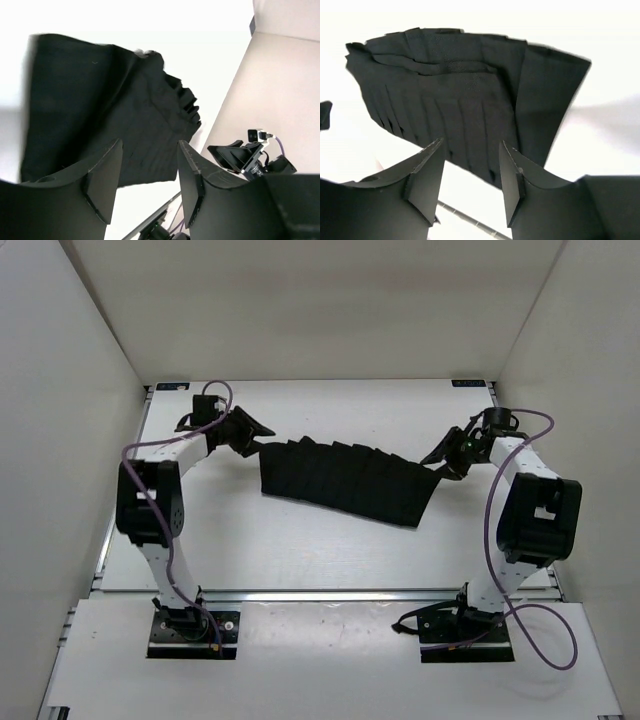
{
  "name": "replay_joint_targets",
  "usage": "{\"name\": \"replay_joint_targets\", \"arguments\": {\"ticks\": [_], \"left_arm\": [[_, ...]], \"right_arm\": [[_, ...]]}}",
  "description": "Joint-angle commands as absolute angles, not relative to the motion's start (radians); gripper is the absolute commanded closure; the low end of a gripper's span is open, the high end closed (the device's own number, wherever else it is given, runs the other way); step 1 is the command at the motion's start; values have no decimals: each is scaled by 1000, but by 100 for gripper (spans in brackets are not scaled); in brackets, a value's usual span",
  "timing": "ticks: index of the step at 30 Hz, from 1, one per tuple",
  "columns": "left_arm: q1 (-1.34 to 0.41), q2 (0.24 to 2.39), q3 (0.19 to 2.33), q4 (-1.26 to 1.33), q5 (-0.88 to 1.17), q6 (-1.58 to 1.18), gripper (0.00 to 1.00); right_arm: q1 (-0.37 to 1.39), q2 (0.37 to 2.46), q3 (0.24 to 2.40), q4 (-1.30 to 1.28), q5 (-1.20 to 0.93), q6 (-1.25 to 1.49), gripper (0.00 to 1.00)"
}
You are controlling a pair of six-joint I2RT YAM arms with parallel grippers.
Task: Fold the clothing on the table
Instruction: Fold the skirt
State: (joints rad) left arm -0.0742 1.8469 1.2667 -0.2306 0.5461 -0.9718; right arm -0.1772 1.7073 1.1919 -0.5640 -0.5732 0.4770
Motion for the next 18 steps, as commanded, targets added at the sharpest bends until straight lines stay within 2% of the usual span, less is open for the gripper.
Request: {"name": "replay_joint_targets", "arguments": {"ticks": [1,5,10,13,18], "left_arm": [[-74,1874,1327,-138,689,-956,42],[-80,1827,1289,-284,574,-826,43],[-141,1711,1171,-399,336,-680,40],[-178,1671,1103,-416,203,-646,39],[-230,1663,1016,-385,111,-661,36]], "right_arm": [[-158,1655,1208,-528,-560,469,56],[-143,1510,1045,-462,-494,503,54],[-150,1375,818,-384,-497,641,51],[-115,1255,656,-286,-462,789,50],[-42,1094,458,-183,-361,971,50]]}}
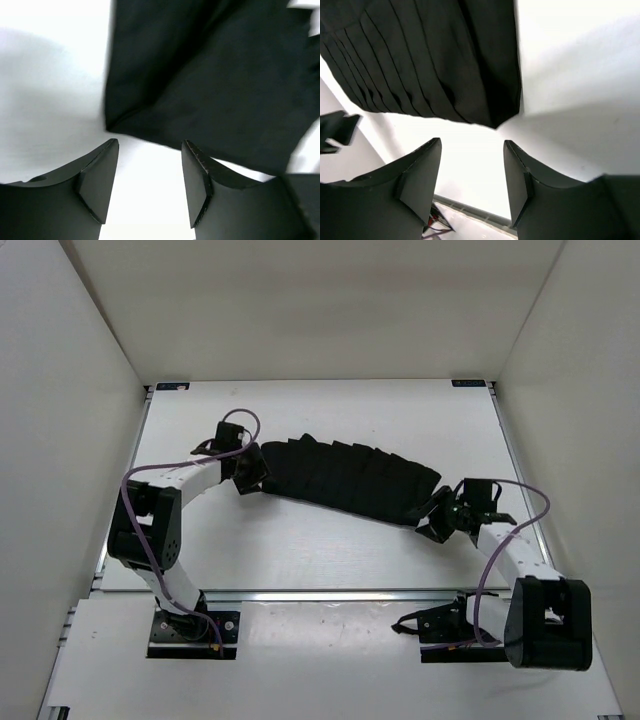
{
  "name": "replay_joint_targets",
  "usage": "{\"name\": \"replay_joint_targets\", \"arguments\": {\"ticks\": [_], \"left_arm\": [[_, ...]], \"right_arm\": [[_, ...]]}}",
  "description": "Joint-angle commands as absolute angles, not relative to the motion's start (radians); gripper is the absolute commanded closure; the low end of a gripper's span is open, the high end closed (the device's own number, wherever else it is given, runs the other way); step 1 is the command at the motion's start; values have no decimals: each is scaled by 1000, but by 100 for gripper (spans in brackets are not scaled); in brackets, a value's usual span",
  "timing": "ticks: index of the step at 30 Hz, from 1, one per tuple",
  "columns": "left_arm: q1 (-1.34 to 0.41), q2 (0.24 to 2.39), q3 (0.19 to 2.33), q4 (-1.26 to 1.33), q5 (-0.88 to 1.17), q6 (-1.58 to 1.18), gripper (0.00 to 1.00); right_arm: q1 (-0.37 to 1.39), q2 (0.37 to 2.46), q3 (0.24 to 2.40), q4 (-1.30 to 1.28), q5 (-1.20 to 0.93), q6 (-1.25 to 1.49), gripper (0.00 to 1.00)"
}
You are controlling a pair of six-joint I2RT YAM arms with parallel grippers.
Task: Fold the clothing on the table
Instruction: Fold the skirt
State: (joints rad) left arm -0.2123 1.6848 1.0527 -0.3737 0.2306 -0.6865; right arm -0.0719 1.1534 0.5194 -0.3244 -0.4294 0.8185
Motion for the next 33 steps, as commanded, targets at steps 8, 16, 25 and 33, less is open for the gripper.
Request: {"name": "replay_joint_targets", "arguments": {"ticks": [8,16,25,33], "left_arm": [[-287,1787,1032,-295,86,-707,37],[-367,1753,948,-200,81,-724,100],[-501,1465,597,-65,101,-885,100],[-552,1502,611,-9,101,-933,100]], "right_arm": [[-11,1134,336,-34,-313,1107,48],[-113,1365,516,3,-351,959,96],[-268,1359,750,-457,-255,449,100],[23,1437,1052,-637,-82,296,100]]}}
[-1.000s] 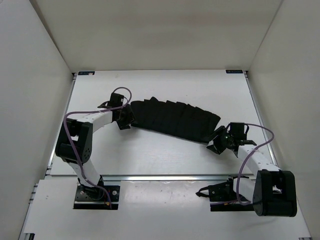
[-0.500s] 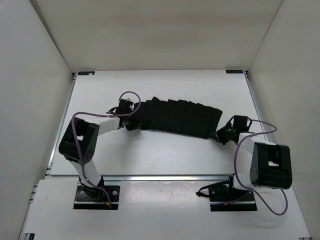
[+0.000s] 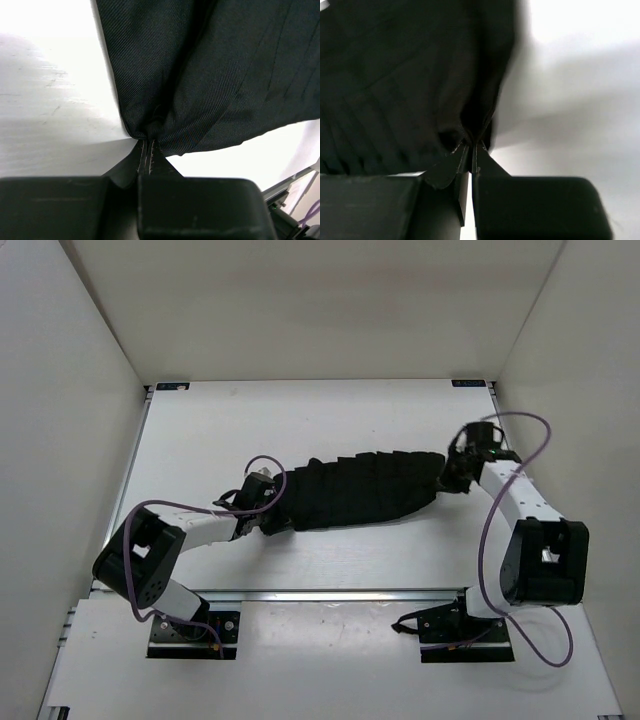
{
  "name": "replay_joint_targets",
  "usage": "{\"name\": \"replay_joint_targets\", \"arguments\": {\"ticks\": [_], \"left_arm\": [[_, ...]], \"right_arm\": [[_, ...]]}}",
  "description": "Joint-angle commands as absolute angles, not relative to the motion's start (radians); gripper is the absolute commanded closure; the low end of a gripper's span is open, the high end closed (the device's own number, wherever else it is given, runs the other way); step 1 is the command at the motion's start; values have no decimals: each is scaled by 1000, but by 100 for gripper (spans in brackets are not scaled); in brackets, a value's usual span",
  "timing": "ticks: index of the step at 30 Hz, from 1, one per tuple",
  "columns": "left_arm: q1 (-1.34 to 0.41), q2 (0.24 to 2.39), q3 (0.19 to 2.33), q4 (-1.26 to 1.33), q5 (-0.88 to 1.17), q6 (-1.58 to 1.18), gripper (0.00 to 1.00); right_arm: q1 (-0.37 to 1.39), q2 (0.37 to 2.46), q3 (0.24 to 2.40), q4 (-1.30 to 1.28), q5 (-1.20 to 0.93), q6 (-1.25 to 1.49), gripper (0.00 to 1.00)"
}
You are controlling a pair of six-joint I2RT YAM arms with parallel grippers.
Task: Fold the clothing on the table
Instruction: Fold the skirt
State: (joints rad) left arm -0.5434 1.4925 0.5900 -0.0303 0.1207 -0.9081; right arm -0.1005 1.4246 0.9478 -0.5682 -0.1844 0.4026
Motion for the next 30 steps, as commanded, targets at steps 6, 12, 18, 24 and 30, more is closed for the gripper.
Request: {"name": "replay_joint_targets", "arguments": {"ticks": [6,12,18,24,30], "left_arm": [[-566,1512,603,29,104,-953,100],[-555,1493,534,81,121,-991,100],[-525,1479,485,109,163,-989,100],[-531,1480,480,110,164,-979,100],[-528,1463,483,107,152,-991,100]], "right_arm": [[390,1558,1339,-620,-91,342,100],[620,1696,1381,-442,-184,420,100],[722,1813,1351,-344,-308,445,100],[749,1870,1373,-321,-362,454,100],[772,1870,1411,-336,-374,457,100]]}}
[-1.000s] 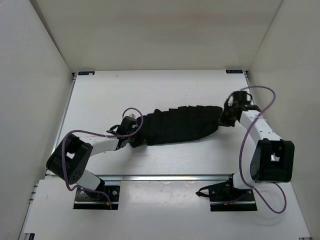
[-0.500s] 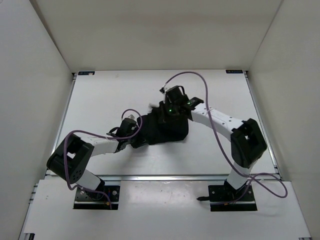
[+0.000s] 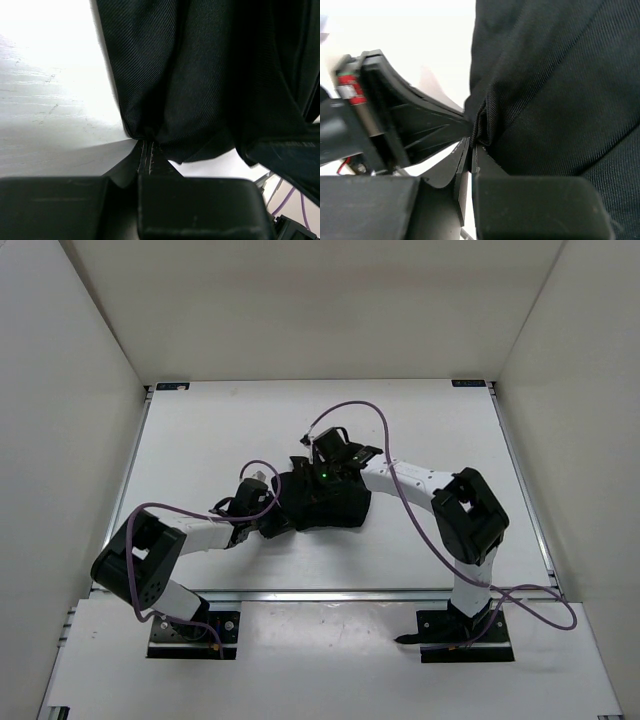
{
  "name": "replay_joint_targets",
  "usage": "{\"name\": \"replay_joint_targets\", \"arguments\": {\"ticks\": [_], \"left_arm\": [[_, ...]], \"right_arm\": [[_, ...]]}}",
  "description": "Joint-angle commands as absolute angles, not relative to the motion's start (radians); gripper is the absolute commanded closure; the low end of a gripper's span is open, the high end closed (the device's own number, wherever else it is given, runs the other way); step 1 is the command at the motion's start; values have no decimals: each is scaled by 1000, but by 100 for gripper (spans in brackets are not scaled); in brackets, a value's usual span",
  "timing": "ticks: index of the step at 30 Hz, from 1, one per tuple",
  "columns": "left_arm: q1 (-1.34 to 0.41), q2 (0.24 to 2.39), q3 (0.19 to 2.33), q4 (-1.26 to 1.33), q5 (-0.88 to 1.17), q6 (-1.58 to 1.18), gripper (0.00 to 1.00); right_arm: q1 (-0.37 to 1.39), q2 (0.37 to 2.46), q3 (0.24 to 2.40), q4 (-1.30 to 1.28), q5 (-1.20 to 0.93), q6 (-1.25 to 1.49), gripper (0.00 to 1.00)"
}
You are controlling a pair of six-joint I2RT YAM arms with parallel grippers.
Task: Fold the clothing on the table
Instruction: Fold the skirt
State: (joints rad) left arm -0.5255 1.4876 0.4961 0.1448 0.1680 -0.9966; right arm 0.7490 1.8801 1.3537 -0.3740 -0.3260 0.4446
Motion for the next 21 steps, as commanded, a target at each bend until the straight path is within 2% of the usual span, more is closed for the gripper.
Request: {"name": "replay_joint_targets", "arguments": {"ticks": [1,11,16,18,19,21], "left_arm": [[-529,1462,480,101,158,-988,100],[-486,1444,449,112,178,-986,100],[-436,1399,397,129,219,-980,97],[-411,1391,393,135,241,-963,95],[-404,1397,390,126,247,-953,94],[-396,1387,385,112,244,-942,90]], "right_arm": [[776,1870,1420,-356,-376,448,100],[808,1844,1390,-339,-446,442,100],[781,1894,1385,-333,-592,434,100],[784,1940,1419,-388,-586,408,100],[794,1950,1445,-414,-569,385,97],[804,1983,1489,-466,-552,367,85]]}}
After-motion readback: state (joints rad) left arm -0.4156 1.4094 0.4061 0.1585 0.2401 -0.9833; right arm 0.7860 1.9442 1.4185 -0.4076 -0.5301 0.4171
